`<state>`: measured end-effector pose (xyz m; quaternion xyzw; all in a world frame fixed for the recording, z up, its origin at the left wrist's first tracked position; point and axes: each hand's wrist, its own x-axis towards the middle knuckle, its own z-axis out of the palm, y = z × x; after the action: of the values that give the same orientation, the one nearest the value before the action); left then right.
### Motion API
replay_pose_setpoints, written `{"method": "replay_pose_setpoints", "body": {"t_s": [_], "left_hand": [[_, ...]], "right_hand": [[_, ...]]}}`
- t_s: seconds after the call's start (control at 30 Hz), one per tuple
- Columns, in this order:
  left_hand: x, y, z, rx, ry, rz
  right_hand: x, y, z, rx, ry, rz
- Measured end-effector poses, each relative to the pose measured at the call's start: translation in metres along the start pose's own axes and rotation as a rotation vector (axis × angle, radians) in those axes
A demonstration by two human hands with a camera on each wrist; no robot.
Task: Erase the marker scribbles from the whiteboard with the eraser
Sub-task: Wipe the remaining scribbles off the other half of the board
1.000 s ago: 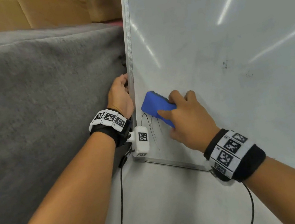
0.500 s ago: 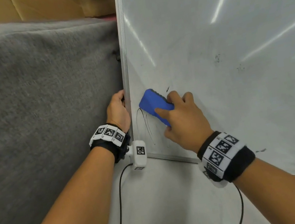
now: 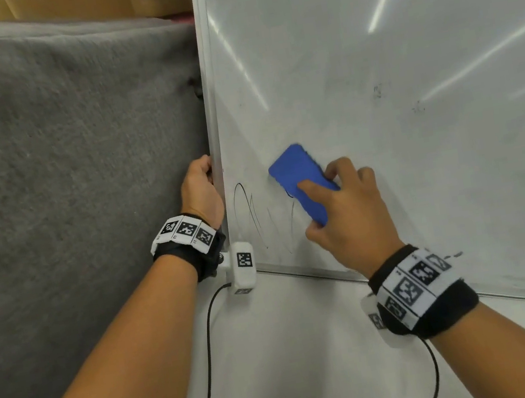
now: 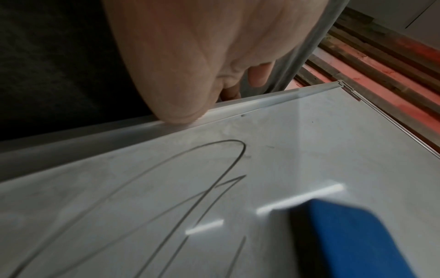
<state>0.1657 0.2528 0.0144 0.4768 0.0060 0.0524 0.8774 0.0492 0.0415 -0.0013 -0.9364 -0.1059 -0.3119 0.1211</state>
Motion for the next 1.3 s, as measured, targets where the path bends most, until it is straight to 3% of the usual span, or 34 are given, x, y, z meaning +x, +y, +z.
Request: {"method": "replay_pose_setpoints", "body": {"t_s": [0.13, 0.33, 0.97, 1.3], "left_hand": [[-0.002, -0.001, -0.001, -0.006, -0.005, -0.015], [-0.005, -0.001, 0.001, -0.013, 0.008, -0.005], [-0.005, -0.002, -0.002, 0.0, -0.005, 0.008], [-0.009, -0.002, -0.001, 0.002, 0.03, 0.003]], "right_hand": [[-0.04, 0.005, 0.014, -0.027, -0.109, -0.011], [-0.03, 0.014, 0.006, -0.084, -0.133, 0.004], [-0.055, 0.024, 0.006, -0.255, 0.037, -0.118], [-0.031, -0.012, 0.032, -0.223, -0.091, -0.251]]}}
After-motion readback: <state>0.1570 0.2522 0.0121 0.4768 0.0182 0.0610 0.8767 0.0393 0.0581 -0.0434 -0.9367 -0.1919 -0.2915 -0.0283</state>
